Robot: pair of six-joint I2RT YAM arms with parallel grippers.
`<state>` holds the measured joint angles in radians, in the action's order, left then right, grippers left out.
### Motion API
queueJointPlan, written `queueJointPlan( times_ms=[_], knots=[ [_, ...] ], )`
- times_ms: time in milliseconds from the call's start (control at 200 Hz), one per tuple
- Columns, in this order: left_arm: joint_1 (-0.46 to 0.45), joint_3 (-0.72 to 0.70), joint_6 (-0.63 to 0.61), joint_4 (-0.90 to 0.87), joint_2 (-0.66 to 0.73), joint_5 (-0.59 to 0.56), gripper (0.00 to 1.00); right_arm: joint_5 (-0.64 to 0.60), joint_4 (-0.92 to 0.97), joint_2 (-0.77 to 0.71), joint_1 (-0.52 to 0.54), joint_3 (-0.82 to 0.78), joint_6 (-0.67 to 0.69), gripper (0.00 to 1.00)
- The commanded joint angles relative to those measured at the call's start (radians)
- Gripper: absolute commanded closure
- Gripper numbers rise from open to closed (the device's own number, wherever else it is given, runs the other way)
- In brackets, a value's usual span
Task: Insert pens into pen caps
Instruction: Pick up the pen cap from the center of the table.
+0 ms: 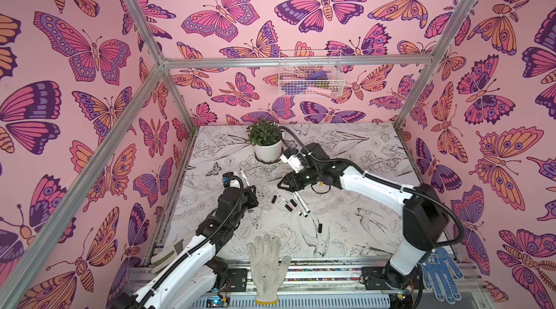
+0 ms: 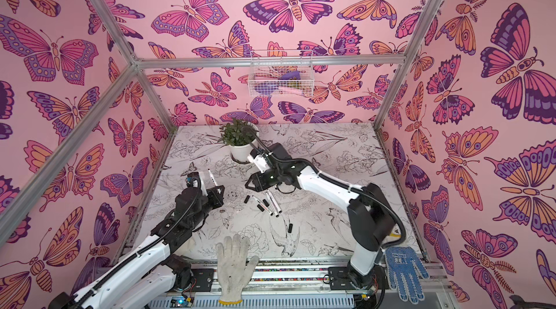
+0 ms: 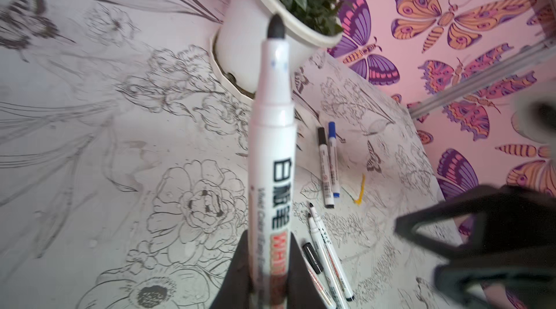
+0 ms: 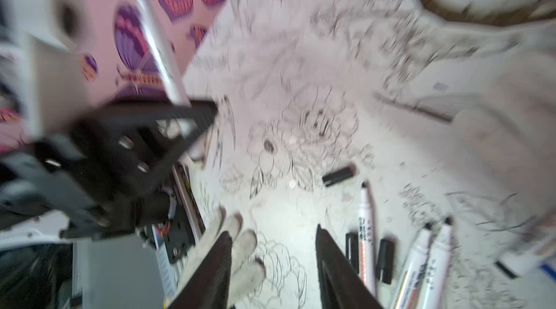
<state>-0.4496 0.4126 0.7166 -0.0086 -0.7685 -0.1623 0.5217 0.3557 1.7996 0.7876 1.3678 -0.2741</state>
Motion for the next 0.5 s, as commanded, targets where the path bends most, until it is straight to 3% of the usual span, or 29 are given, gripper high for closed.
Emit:
queueJointPlan(
  times_ms=[0, 265, 496],
  knots=[
    [0.009, 0.001, 0.005, -0.123, 0.041, -0.115, 1.00, 0.027, 0.217, 0.102, 0.029, 0.090, 0.125, 0.52],
    [0.014, 0.028, -0.022, -0.145, 0.045, -0.104, 1.00, -0.037, 0.461, 0.355, 0.045, 0.344, 0.120, 0.52],
    [0.015, 0.031, -0.030, -0.161, 0.068, -0.102, 1.00, -0.099, 0.530, 0.467, 0.062, 0.456, 0.107, 0.51]
  ],
)
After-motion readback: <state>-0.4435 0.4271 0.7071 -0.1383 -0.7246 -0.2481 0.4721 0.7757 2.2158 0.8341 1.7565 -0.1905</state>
